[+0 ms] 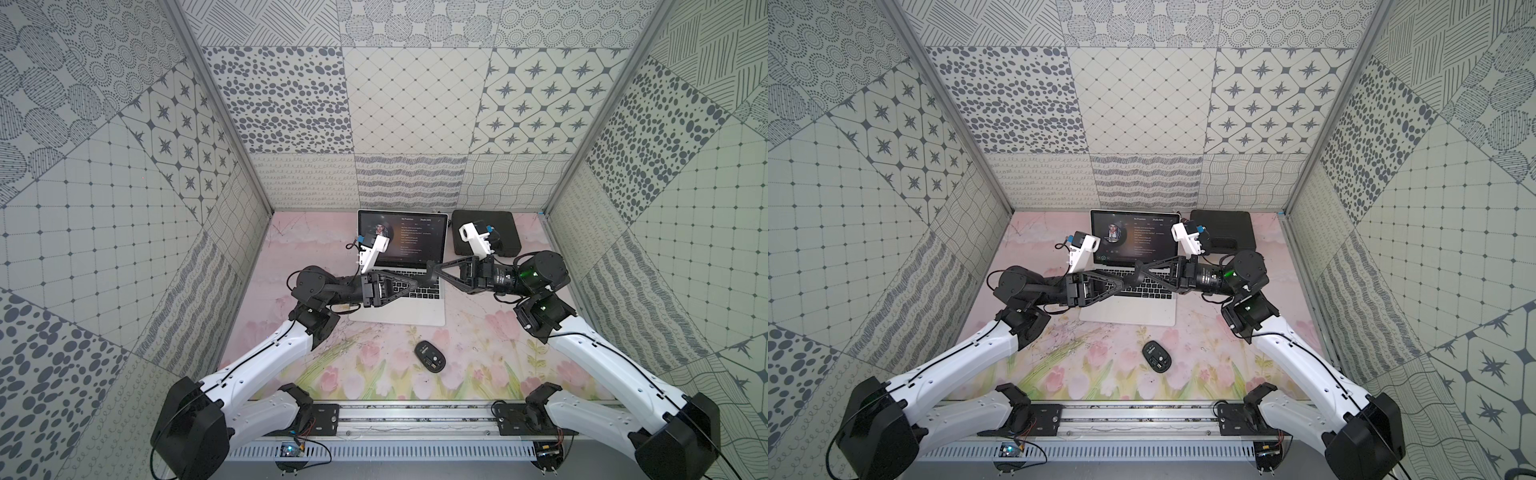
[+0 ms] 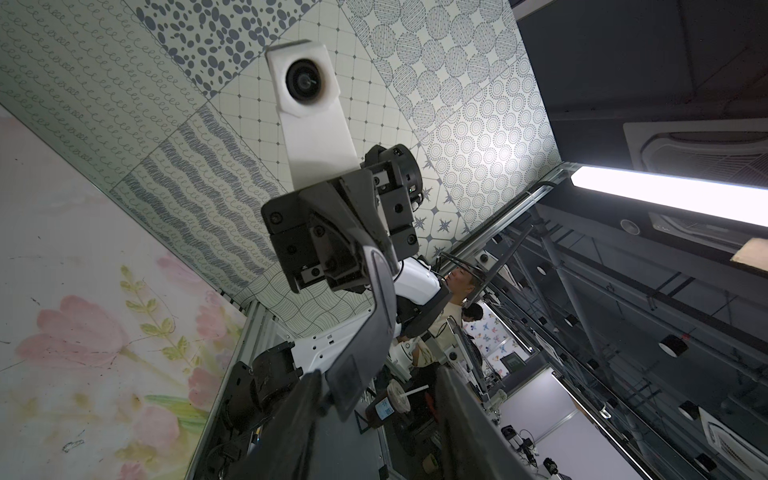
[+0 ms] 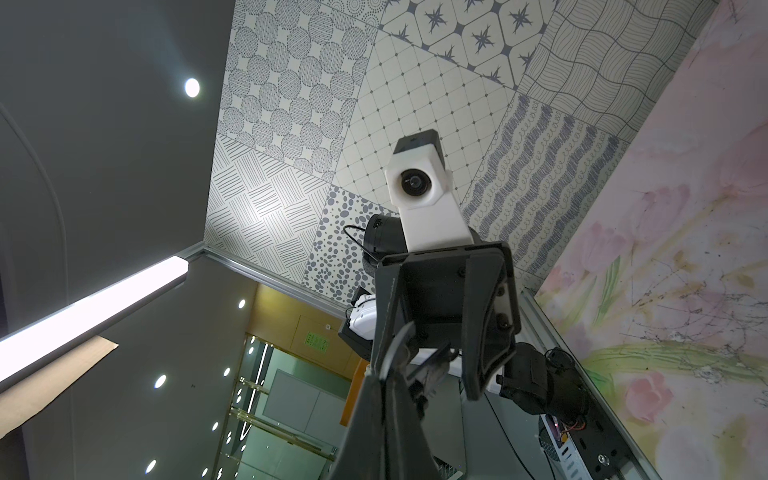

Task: Remove the wireless mouse receiver from the laptop
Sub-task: Pick up the lid from the center of the board.

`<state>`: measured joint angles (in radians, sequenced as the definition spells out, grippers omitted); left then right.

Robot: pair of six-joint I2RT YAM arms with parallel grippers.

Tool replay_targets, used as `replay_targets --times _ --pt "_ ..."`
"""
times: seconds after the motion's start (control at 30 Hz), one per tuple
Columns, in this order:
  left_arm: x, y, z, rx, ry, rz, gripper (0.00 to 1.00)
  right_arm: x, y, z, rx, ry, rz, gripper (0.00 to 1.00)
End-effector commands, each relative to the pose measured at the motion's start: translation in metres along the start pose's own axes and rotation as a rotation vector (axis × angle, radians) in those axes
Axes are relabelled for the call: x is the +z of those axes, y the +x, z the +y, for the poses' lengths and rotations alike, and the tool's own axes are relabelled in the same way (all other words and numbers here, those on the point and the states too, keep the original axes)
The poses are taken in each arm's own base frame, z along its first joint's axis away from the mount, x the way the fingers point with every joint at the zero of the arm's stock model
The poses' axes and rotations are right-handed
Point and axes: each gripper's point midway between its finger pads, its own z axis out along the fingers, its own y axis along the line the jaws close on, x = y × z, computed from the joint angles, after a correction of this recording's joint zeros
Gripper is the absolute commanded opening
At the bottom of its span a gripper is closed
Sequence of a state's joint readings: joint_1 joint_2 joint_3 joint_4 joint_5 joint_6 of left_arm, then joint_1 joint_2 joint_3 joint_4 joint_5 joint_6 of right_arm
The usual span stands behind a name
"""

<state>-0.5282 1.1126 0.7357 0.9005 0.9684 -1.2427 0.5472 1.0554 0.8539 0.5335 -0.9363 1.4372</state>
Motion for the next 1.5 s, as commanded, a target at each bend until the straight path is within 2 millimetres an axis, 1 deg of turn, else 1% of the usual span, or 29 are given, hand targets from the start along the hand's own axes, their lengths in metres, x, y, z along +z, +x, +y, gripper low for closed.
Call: replay_targets --times 0.0,0.03,0.2,0.37,0.43,0.57,0.67,0.77,0.8,0.83,0.9,0.97,1.0,1.07,1.13,1.23,1.27,1.33,1.4,1.47 --pt "-0.003 -0.004 -0.020 0.068 0.058 0.007 0.39 0.004 -0.001 0.004 -0.026 -0.033 -0.005 0.00" --pt "-0.003 -0.003 -0.019 0.067 0.057 0.006 0.36 0.005 0.000 0.004 -0.026 -0.036 -0.002 0.00" --pt "-0.002 -0.003 -0.017 0.056 0.054 0.007 0.30 0.006 0.002 0.002 -0.016 -0.035 0.005 0.00" --pt "-0.002 -0.003 -0.016 0.053 0.051 0.008 0.15 0.006 0.003 0.000 -0.007 -0.032 0.007 0.00" --pt "-0.003 -0.003 -0.016 0.050 0.050 0.009 0.13 0.006 0.002 -0.002 -0.001 -0.030 0.007 0.00" --pt "-0.003 -0.001 -0.017 0.056 0.050 0.013 0.04 0.007 0.003 -0.006 0.013 -0.023 0.007 0.00" --pt "-0.003 0.000 -0.015 0.054 0.038 0.017 0.00 0.006 0.003 -0.007 0.016 -0.019 0.005 0.01" --pt "-0.004 0.000 -0.013 0.050 0.027 0.015 0.00 0.006 0.003 -0.009 0.005 0.009 0.008 0.42" --pt "-0.003 0.001 -0.010 0.038 0.019 0.019 0.00 0.005 0.004 -0.010 -0.023 0.038 0.016 0.51" --pt "-0.002 0.001 -0.006 0.022 0.002 0.026 0.00 0.003 0.007 -0.015 -0.051 0.093 0.027 0.55" --pt "-0.002 0.003 0.000 -0.002 -0.027 0.046 0.00 -0.006 0.011 -0.021 -0.145 0.226 0.039 0.59" --pt "-0.002 0.005 0.013 -0.059 -0.090 0.074 0.00 -0.021 0.014 -0.034 -0.233 0.389 0.049 0.59" --pt "-0.003 0.007 0.016 -0.069 -0.110 0.083 0.00 -0.028 0.015 -0.039 -0.264 0.455 0.055 0.59" --pt "-0.009 0.011 0.030 -0.128 -0.184 0.092 0.00 -0.038 0.016 -0.041 -0.333 0.530 0.055 0.60" --pt "-0.013 0.016 0.038 -0.167 -0.224 0.123 0.00 -0.044 0.024 -0.038 -0.446 0.569 0.092 0.65" --pt "-0.021 0.020 0.051 -0.252 -0.253 0.153 0.00 -0.059 0.030 -0.055 -0.638 0.720 0.161 0.73" --pt "-0.023 0.022 0.055 -0.283 -0.256 0.167 0.00 -0.061 0.037 -0.061 -0.714 0.755 0.204 0.77" --pt "-0.025 0.026 0.058 -0.324 -0.252 0.194 0.00 -0.058 0.050 -0.068 -0.867 0.768 0.286 0.81" --pt "-0.024 0.032 0.056 -0.352 -0.221 0.237 0.00 -0.055 0.054 -0.075 -1.028 0.779 0.294 0.86" --pt "-0.024 0.034 0.053 -0.353 -0.206 0.253 0.00 -0.052 0.055 -0.078 -1.145 0.752 0.266 0.89"
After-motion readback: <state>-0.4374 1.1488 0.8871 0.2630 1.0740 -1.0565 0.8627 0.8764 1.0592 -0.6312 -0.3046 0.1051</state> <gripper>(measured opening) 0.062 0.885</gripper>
